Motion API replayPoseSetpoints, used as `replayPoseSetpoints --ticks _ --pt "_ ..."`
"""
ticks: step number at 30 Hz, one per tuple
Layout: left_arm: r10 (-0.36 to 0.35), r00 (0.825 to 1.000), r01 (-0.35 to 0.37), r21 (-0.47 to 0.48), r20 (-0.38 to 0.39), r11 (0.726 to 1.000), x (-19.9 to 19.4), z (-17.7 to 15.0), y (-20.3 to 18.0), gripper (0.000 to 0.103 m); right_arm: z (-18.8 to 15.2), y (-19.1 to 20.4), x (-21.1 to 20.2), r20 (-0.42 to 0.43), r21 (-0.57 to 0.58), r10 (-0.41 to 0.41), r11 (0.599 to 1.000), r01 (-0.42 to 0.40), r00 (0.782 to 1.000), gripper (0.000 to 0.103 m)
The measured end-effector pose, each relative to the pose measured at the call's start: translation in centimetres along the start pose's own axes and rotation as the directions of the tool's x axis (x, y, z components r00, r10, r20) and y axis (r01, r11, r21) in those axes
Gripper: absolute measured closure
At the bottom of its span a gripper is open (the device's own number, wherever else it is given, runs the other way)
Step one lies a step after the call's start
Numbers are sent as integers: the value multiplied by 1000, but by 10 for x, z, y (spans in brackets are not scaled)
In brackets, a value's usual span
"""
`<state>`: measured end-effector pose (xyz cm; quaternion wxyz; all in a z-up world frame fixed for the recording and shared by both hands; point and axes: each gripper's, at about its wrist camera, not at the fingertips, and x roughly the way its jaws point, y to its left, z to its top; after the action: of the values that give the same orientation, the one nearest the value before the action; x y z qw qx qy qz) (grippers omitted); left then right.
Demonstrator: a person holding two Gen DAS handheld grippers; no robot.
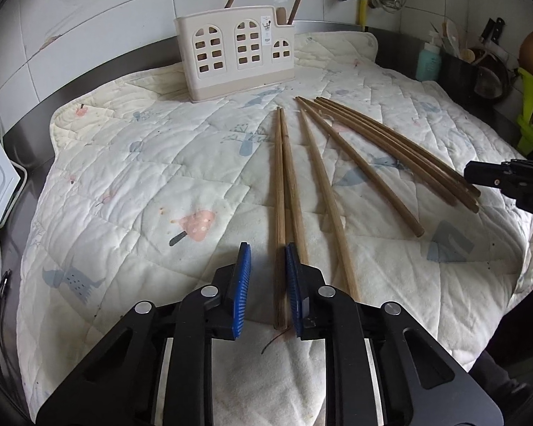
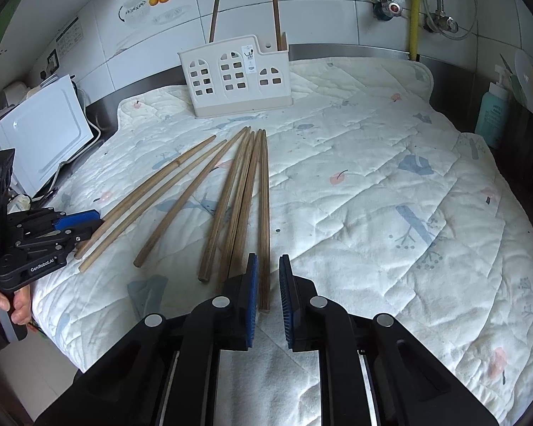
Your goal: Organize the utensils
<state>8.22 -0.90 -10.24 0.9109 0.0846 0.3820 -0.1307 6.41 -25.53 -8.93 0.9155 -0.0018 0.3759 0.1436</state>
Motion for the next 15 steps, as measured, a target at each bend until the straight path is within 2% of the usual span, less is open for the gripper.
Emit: replayPoseSetpoints --ticks 6,10,15 --pt "6 999 -6 15 -35 1000 5 5 -3 85 -2 0 8 -14 0 1 1000 -1 1000 92" --pt "-19 997 17 -28 -69 999 8 11 3 85 -2 2 10 -15 -12 -8 1000 8 1000 92" --pt "24 999 -24 -12 -40 1000 5 7 -5 86 -2 3 13 -14 -22 -19 1000 19 1000 92"
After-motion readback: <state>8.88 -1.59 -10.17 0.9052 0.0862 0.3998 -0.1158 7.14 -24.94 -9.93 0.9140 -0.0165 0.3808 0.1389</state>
